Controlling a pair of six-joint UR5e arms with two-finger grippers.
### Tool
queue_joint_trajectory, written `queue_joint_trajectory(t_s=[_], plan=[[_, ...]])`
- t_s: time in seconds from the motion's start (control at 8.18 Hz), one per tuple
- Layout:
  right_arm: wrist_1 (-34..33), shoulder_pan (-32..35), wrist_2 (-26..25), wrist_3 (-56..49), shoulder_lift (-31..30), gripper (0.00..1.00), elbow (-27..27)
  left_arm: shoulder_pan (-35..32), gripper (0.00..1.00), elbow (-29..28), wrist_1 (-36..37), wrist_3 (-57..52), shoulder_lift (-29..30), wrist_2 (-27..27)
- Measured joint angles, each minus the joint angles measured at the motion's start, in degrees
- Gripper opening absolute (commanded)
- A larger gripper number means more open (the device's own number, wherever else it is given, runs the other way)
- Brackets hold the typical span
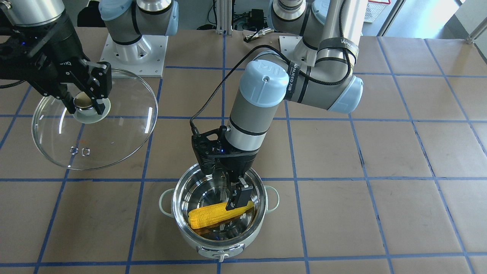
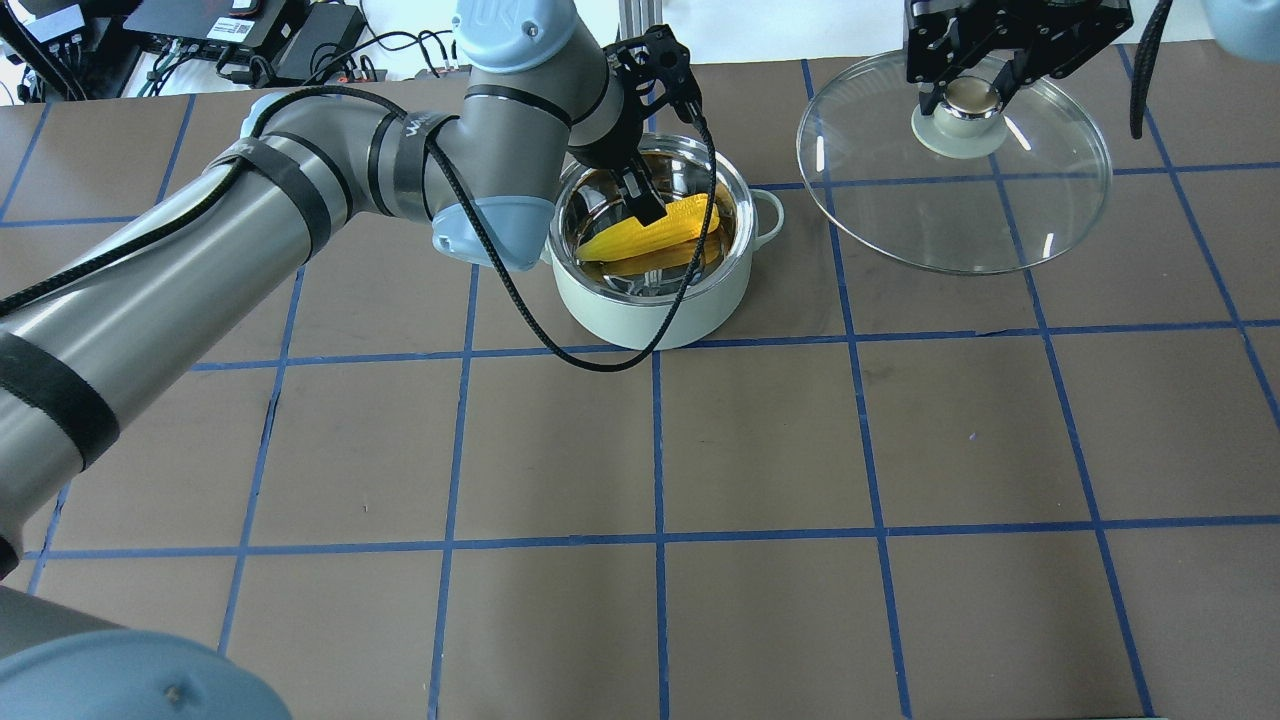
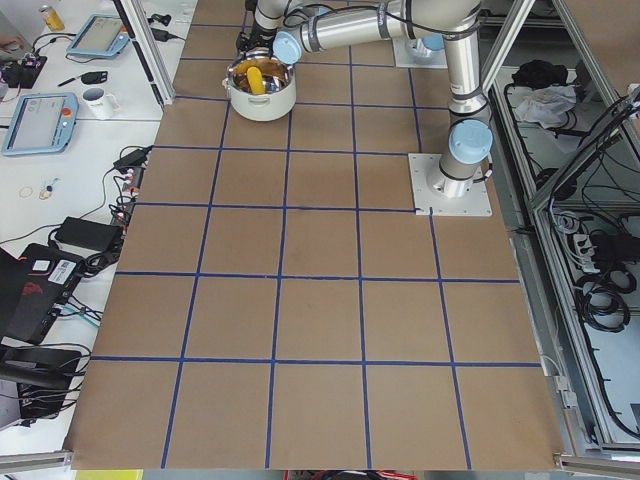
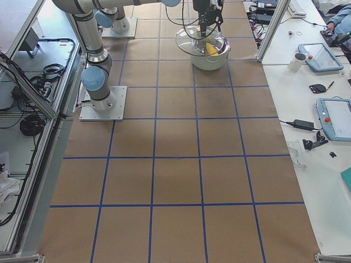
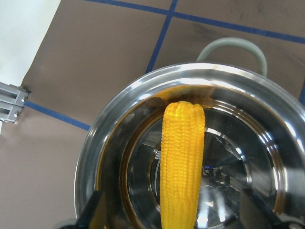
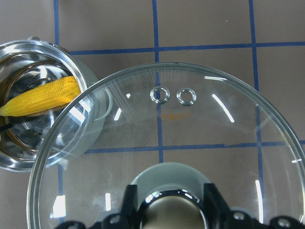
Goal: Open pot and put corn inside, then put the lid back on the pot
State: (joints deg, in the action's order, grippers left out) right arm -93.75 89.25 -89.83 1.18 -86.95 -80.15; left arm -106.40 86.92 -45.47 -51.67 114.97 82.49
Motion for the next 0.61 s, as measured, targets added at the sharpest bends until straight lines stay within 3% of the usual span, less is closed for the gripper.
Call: queue_joint_trajectory(t_s=[0.37, 0.61], plan=[[-2.39, 1.42, 0.54, 0.49, 2.72, 0.34, 1.27, 0.66, 1.00, -0.17, -10.64, 11.04, -6.14, 0.25], [-5.85, 3.70, 0.32, 1.82, 8.48, 0.34, 4.56, 2.30, 1.00, -0.22, -17.21, 17.18, -10.19, 3.10]])
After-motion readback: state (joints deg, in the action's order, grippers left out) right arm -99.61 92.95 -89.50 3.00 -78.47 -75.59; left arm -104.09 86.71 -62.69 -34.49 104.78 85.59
